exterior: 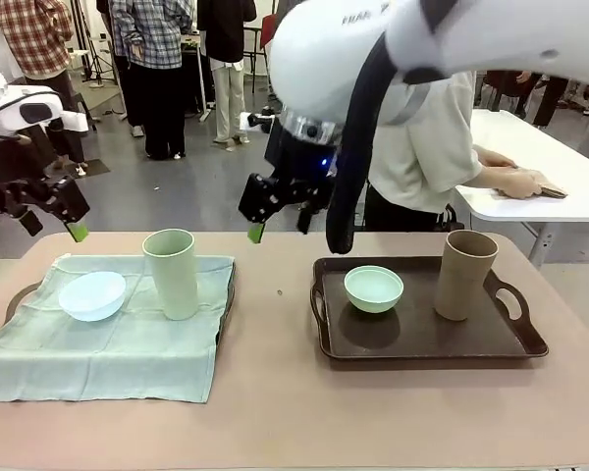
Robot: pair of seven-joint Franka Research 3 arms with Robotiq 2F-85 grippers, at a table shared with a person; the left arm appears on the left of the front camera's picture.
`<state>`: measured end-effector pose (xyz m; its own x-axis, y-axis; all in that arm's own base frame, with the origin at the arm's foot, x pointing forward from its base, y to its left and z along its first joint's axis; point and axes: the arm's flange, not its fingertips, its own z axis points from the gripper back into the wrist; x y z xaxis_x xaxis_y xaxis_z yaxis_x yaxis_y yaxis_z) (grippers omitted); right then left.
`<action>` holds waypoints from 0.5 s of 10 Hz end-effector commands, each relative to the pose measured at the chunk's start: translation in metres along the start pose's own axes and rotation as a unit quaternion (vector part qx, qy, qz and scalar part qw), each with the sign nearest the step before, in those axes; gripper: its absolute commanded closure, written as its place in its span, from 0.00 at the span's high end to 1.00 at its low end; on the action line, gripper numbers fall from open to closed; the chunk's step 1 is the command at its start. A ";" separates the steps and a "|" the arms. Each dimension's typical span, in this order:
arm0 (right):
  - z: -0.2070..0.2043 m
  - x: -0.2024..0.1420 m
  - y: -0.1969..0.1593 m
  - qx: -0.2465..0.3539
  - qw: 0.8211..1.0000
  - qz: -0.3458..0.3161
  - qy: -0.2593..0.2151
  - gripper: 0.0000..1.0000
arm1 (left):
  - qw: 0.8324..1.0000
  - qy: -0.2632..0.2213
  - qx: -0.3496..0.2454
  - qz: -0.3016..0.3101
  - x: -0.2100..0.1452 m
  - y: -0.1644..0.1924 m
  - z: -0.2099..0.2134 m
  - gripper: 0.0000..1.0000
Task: Set up a tray with a mat and arrange the tableware.
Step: Place the Picnic Bowl and Reusable plastic cup back onto the Handle tray in front of the human's position.
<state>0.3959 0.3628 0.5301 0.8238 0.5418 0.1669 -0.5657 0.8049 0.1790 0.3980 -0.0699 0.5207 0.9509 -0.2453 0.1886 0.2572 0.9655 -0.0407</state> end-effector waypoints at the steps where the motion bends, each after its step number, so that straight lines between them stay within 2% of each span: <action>1: 0.018 -0.003 0.015 -0.037 0.996 -0.059 0.049 1.00 | 1.000 0.004 0.014 0.013 0.003 -0.013 0.009 0.85; 2: 0.016 -0.001 0.017 -0.046 0.996 -0.046 0.056 1.00 | 1.000 -0.007 0.008 0.017 -0.002 -0.014 0.018 0.85; 3: 0.015 -0.008 0.004 -0.022 0.999 -0.031 0.017 1.00 | 1.000 -0.001 0.002 0.005 0.002 -0.007 0.002 0.85; 5: 0.015 -0.008 0.004 -0.022 0.999 -0.031 0.017 1.00 | 1.000 -0.001 0.002 0.005 0.002 -0.007 0.002 0.85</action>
<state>0.3839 0.3617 0.5503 0.8694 0.4833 0.1026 -0.4933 0.8606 0.1267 0.3976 -0.0784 0.5268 0.9547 -0.2268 0.1928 0.2391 0.9701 -0.0428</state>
